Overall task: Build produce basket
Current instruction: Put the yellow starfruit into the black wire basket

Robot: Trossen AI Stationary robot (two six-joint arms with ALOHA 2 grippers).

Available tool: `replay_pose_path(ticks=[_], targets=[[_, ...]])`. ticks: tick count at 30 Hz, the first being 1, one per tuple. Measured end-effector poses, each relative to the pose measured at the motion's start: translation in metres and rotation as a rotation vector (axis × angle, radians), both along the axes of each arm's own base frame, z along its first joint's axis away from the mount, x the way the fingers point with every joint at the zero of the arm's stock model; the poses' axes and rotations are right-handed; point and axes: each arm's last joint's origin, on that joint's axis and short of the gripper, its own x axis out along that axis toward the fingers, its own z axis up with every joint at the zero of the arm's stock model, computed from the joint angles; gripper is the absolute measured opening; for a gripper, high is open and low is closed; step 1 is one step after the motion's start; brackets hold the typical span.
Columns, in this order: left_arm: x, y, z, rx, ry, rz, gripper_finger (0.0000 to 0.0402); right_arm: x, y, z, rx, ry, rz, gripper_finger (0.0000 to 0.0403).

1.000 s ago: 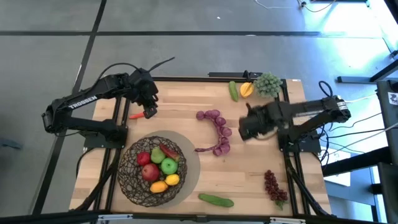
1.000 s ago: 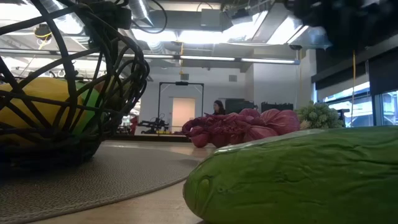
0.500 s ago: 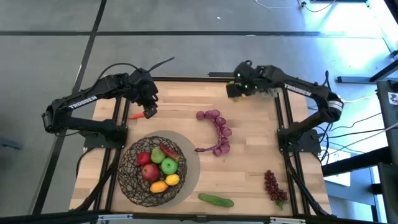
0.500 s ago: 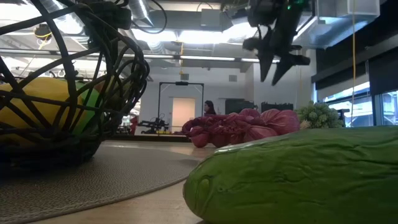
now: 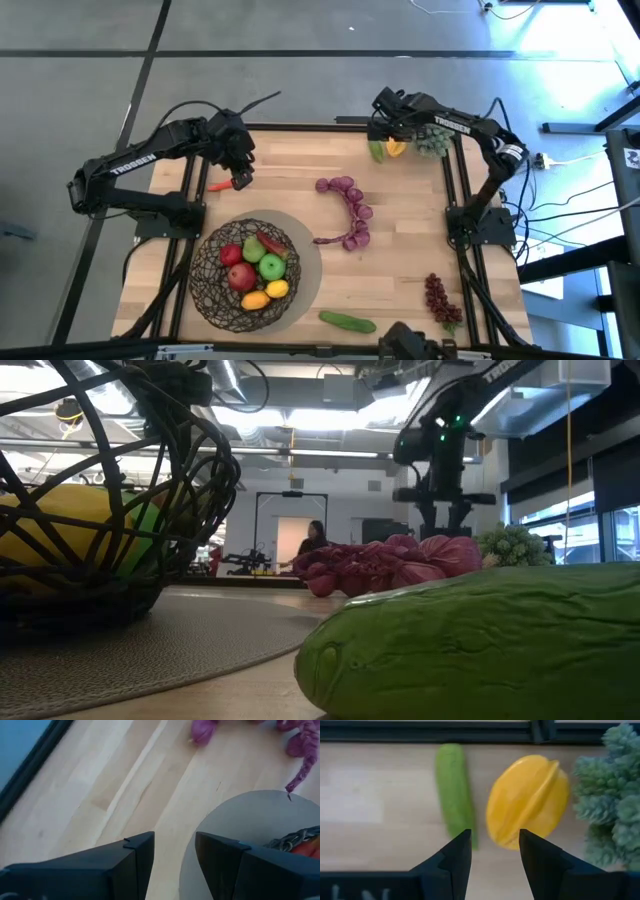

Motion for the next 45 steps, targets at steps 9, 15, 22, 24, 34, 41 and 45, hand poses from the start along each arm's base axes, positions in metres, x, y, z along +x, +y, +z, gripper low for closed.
replay_pose_path(ticks=[9, 15, 22, 24, 34, 41, 45], targets=[[0.005, 0.000, 0.003, 0.041, -0.051, -0.132, 0.0132, -0.005, -0.014, -0.018, -0.012, 0.080, -0.120, 0.0158], [0.005, 0.000, 0.003, 0.040, -0.052, -0.133, 0.0132, -0.006, -0.016, -0.020, -0.025, 0.088, -0.172, 0.0158], [0.004, 0.000, 0.003, 0.038, -0.049, -0.134, 0.0132, -0.006, -0.016, -0.020, -0.022, 0.081, -0.188, 0.0158], [0.004, 0.000, 0.003, 0.038, -0.048, -0.135, 0.0132, -0.006, -0.016, -0.020, -0.022, 0.080, -0.193, 0.0158], [0.004, 0.000, 0.003, 0.039, -0.048, -0.136, 0.0132, -0.007, -0.014, -0.020, -0.002, 0.084, -0.213, 0.0158], [0.004, 0.000, 0.003, 0.041, -0.047, -0.139, 0.0132, -0.004, -0.016, -0.032, 0.033, 0.113, -0.209, 0.0158], [0.004, 0.000, 0.003, 0.052, -0.043, -0.156, 0.0132, 0.000, -0.019, -0.049, 0.069, 0.144, -0.200, 0.0158]])
